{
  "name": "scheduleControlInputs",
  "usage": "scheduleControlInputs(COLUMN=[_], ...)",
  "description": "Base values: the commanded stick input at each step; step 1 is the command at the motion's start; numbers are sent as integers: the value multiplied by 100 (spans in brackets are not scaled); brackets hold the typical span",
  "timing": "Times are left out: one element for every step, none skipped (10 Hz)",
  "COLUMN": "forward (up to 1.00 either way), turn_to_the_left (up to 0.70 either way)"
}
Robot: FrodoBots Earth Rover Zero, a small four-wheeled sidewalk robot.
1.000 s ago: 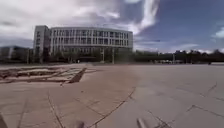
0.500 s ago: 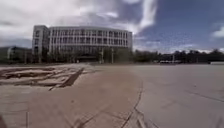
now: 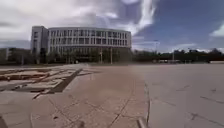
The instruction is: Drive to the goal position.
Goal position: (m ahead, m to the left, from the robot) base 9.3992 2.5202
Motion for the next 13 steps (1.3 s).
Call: scheduleControlInputs(forward=[100,100,100,100,100,100,100,100,100,100,100,100,100], turn_to_the_left=[10,0,0,0,0,0,0,0,0,0,0,0,0])
